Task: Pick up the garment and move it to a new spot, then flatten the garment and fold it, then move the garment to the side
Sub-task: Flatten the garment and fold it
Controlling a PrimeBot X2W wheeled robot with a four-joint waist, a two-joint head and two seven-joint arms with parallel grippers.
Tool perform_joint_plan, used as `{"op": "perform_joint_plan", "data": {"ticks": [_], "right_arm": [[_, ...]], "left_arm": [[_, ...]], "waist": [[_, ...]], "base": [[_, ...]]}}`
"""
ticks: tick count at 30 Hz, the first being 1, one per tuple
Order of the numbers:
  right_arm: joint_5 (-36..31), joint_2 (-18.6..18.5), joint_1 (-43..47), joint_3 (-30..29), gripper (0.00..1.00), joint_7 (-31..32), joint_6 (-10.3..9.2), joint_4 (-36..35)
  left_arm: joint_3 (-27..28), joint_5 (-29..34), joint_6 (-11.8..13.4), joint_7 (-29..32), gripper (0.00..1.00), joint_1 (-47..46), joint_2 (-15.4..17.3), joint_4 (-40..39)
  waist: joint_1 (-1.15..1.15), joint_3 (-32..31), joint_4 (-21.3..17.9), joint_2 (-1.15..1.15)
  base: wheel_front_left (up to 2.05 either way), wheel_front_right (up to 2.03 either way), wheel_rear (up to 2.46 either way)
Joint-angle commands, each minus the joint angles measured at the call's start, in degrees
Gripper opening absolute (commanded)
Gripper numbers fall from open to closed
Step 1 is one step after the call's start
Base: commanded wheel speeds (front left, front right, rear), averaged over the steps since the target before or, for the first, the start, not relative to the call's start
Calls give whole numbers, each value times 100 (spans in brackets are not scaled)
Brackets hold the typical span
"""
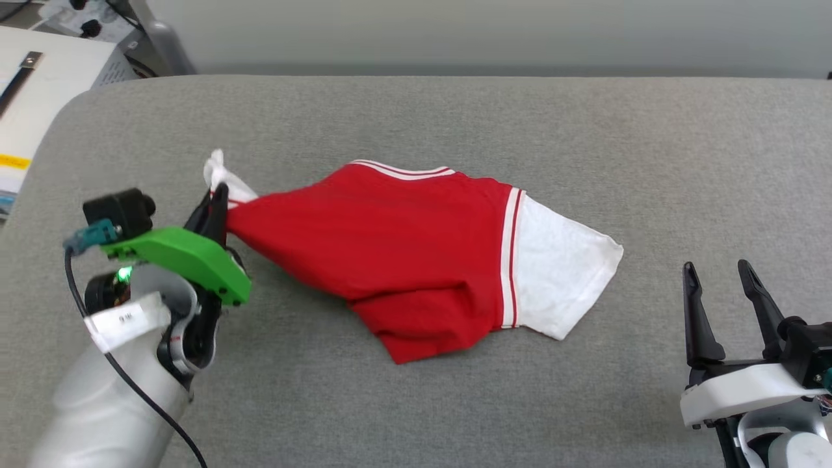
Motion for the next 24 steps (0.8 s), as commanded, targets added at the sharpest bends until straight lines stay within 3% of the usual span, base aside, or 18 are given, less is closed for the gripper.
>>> {"op": "perform_joint_plan", "data": {"ticks": [1, 2, 3, 4, 5, 12, 17, 24], "right_arm": [[-3, -33, 93, -19, 100, 37, -5, -41], [5, -38, 101, -20, 100, 52, -5, -46], [14, -41, 113, -20, 100, 70, -5, -49], [20, -45, 124, -17, 100, 85, -5, -50], [28, -52, 137, -18, 100, 102, -5, -47], [57, -96, 230, -72, 100, 192, -5, -58], [102, -197, 342, -90, 100, 320, -5, -194], [184, -320, 470, -77, 100, 597, -5, -308]], "left_arm": [[28, -40, 110, -68, 0, 270, -36, -80], [12, -32, 173, -88, 0, 392, -45, -113], [-4, -15, 268, -117, 41, 532, -62, -130], [-31, 6, 339, -131, 95, 632, -77, -131], [-72, 18, 413, -127, 100, 746, -107, -121], [-171, 218, 569, -267, 100, 985, -162, -253], [-60, 1202, 451, -428, 100, 1088, 147, -1059], [558, 2504, 349, -433, 100, 1967, 20, -2389]], "waist": [[0, -190, 253, 0], [0, -198, 267, 0], [0, -209, 284, 0], [0, -218, 296, 0], [0, -232, 309, 0], [0, -401, 448, 0], [0, -623, 663, 0], [0, -677, 905, 0]], "base": [[0, 0, 0], [0, 0, 0], [0, 0, 0], [0, 0, 0], [0, 0, 0], [0, 0, 0], [0, 0, 0], [0, 0, 0]]}}
